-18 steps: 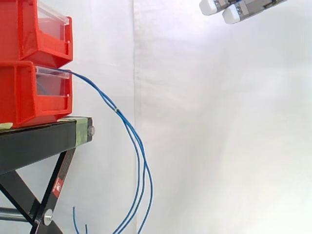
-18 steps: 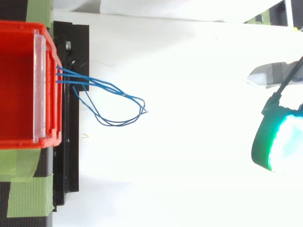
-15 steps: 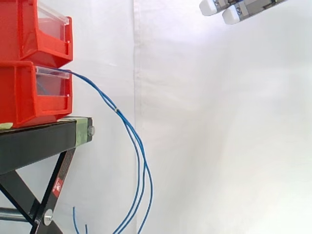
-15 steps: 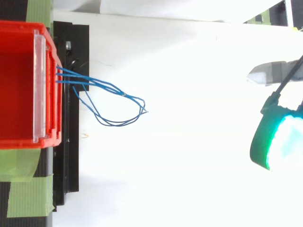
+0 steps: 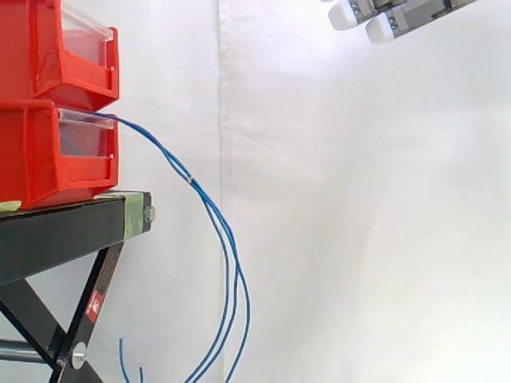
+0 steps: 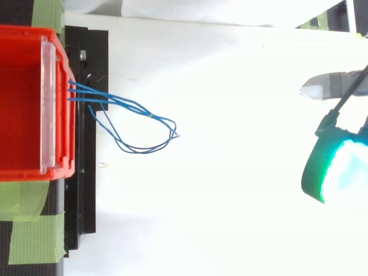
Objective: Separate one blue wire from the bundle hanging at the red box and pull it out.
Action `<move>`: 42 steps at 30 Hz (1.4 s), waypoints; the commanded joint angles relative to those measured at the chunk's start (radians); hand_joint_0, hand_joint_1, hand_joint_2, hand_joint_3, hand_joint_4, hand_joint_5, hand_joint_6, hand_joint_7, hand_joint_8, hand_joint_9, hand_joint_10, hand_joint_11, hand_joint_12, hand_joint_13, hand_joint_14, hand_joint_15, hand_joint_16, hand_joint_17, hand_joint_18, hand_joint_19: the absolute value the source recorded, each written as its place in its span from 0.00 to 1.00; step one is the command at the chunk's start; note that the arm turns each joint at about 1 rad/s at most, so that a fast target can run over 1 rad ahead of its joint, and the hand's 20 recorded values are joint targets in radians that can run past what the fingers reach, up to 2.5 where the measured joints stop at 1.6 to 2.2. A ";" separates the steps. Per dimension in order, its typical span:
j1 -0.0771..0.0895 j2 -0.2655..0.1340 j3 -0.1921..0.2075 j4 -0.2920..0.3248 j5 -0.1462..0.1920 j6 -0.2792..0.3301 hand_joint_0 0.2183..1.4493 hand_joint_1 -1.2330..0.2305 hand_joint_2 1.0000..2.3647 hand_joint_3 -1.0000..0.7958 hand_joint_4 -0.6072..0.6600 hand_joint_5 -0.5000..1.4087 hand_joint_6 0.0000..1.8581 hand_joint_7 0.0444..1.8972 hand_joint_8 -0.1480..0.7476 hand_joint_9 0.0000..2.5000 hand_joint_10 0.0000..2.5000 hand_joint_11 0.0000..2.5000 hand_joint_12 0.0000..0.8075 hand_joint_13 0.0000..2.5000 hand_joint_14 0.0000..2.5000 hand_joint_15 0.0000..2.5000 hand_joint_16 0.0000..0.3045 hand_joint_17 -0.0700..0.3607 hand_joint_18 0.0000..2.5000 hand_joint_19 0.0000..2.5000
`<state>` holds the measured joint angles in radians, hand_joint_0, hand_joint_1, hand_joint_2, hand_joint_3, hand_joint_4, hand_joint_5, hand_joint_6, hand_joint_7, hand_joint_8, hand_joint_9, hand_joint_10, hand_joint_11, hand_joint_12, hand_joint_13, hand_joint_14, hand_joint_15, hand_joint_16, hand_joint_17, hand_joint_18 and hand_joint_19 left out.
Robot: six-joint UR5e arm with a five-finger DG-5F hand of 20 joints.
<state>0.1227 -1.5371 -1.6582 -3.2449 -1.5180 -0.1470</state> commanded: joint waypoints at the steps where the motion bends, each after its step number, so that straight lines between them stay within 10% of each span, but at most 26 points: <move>1: 0.000 0.000 0.000 -0.003 0.001 0.000 0.24 0.57 0.00 0.28 0.56 0.10 0.27 0.32 0.35 0.00 0.00 0.00 0.38 0.00 0.00 0.04 0.19 0.46 0.00 0.04; 18: 0.002 -0.001 -0.028 -0.042 0.084 -0.194 0.24 0.55 0.00 0.28 0.60 0.11 0.27 0.33 0.38 0.00 0.00 0.00 0.39 0.00 0.00 0.03 0.19 0.46 0.00 0.04; 24: 0.006 -0.001 -0.120 0.060 0.090 -0.212 0.24 0.55 0.00 0.28 0.61 0.11 0.27 0.34 0.38 0.00 0.00 0.00 0.39 0.00 0.00 0.03 0.19 0.46 0.00 0.04; 42: 0.023 -0.003 -0.285 0.283 0.265 -0.210 0.25 0.54 0.00 0.28 0.63 0.12 0.27 0.36 0.39 0.00 0.00 0.00 0.39 0.00 0.00 0.03 0.19 0.46 0.00 0.04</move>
<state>0.1429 -1.5399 -1.9050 -3.0292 -1.2720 -0.3595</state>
